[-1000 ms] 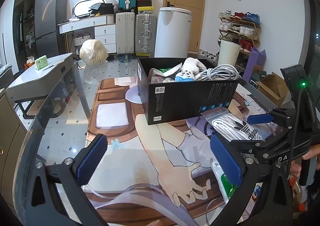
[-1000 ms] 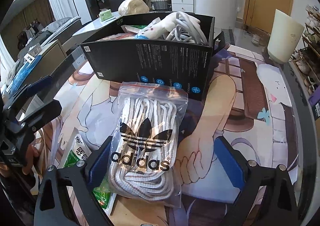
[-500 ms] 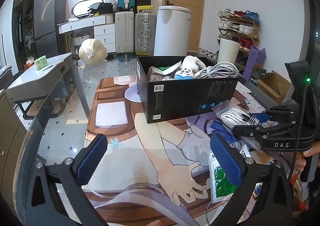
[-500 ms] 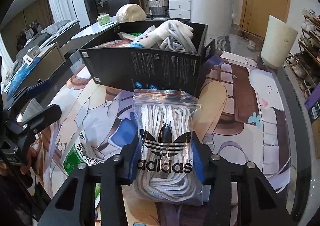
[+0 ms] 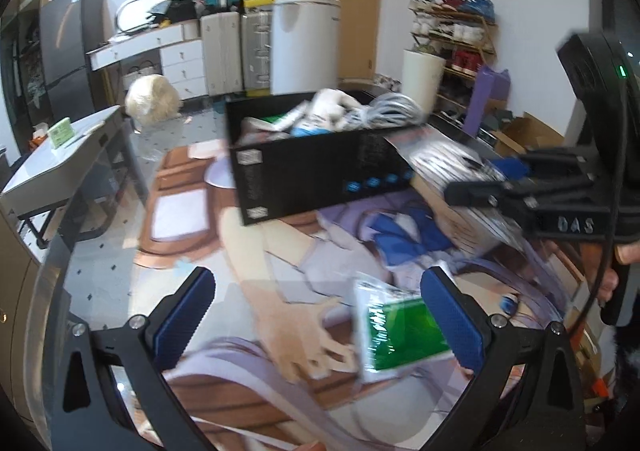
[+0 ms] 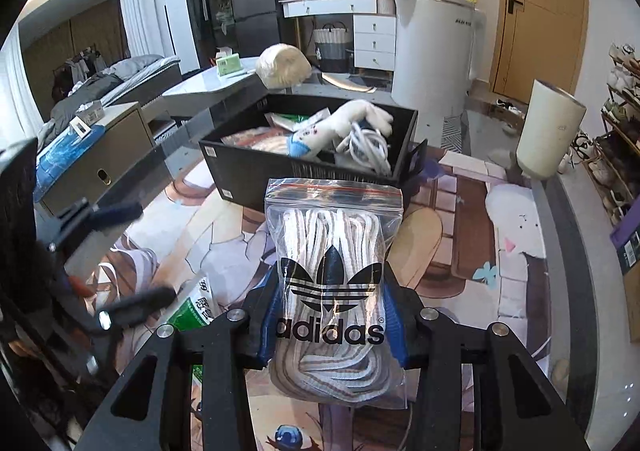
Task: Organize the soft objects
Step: 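Grasp the second green medicine packet with the left tool while the right tool holds the adidas bag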
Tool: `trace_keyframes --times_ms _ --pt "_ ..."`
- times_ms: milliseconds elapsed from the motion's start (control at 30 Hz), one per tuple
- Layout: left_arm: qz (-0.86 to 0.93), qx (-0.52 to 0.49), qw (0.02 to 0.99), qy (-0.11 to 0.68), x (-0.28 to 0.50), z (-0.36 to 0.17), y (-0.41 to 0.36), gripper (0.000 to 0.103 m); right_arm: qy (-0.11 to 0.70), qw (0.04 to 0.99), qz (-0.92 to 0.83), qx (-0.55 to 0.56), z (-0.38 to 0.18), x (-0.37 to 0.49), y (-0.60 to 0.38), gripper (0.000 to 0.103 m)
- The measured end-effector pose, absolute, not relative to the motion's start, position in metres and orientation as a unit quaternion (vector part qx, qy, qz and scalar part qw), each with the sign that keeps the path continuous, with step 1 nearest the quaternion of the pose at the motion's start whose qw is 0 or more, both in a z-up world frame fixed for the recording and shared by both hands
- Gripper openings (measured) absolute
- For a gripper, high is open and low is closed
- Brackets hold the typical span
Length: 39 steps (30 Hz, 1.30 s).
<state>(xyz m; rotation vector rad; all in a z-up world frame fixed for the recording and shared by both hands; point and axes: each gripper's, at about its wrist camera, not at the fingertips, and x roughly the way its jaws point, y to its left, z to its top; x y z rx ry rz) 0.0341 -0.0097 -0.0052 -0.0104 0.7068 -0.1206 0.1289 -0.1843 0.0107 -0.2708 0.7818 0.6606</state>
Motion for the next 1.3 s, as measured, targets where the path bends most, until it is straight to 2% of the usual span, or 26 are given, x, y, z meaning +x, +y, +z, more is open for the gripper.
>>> trace_keyframes --times_ms 333,1300 --pt "-0.092 0.002 0.924 0.370 0.033 -0.012 -0.042 0.103 0.365 0.868 0.314 -0.122 0.019 0.128 -0.190 0.044" --pt "-0.077 0.007 0.907 0.414 0.044 -0.033 -0.057 0.103 0.330 0.884 0.314 -0.106 0.049 0.123 -0.219 0.044"
